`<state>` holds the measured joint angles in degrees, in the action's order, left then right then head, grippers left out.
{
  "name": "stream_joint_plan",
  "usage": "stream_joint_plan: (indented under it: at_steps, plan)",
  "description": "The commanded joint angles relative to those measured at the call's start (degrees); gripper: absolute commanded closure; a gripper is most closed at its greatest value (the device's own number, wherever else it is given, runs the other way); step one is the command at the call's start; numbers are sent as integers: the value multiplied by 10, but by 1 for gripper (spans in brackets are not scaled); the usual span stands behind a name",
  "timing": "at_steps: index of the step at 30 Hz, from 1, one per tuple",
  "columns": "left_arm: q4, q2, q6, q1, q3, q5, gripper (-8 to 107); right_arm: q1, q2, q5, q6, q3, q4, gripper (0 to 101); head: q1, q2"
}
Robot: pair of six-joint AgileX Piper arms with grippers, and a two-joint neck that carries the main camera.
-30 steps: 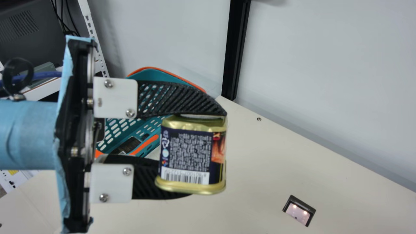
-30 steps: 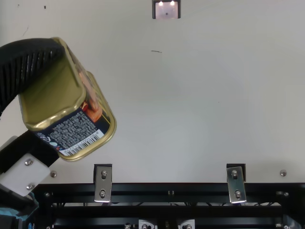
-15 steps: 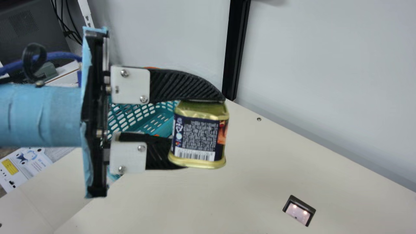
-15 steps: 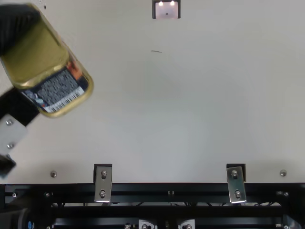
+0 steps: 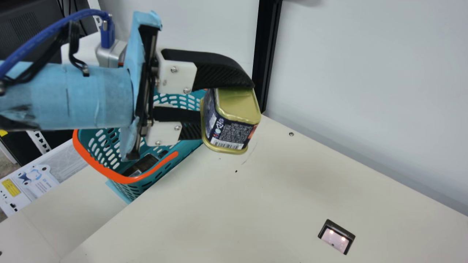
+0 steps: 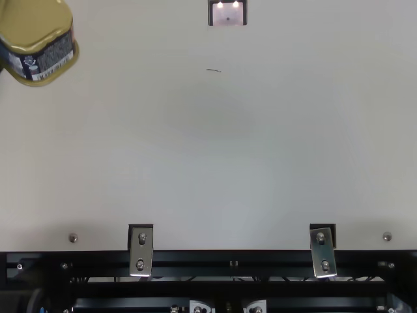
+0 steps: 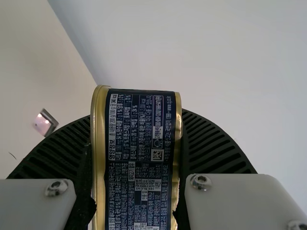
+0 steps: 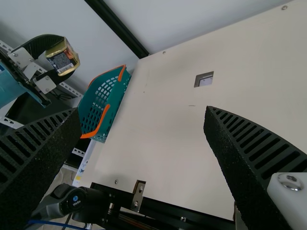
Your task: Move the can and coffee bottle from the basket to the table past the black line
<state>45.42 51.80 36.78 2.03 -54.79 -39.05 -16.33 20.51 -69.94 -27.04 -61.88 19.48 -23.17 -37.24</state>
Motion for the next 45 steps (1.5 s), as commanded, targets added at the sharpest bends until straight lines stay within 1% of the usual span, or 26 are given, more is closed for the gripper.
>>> stream_joint_plan:
  at_steps: [1, 2, 6, 19, 26, 32, 45]
  plan:
    - [-28, 0, -18, -5, 8, 38, 89, 0, 0, 0, 0, 0, 0, 0, -9, 9]
    - [-11, 0, -9, -4, 4, 12, 89, 0, 0, 0, 0, 0, 0, 0, -7, 17]
    - [-27, 0, -17, -5, 8, 41, 89, 0, 0, 0, 0, 0, 0, 0, 0, 61]
    - [-25, 0, -17, -5, 8, 36, 89, 0, 0, 0, 0, 0, 0, 0, 28, 223]
    - [-25, 0, -17, -5, 8, 36, 89, 0, 0, 0, 0, 0, 0, 0, 57, 285]
    - [-25, 0, -17, -5, 8, 36, 89, 0, 0, 0, 0, 0, 0, 0, 92, 320]
    - [-25, 0, -17, -5, 8, 36, 89, 0, 0, 0, 0, 0, 0, 0, 92, 320]
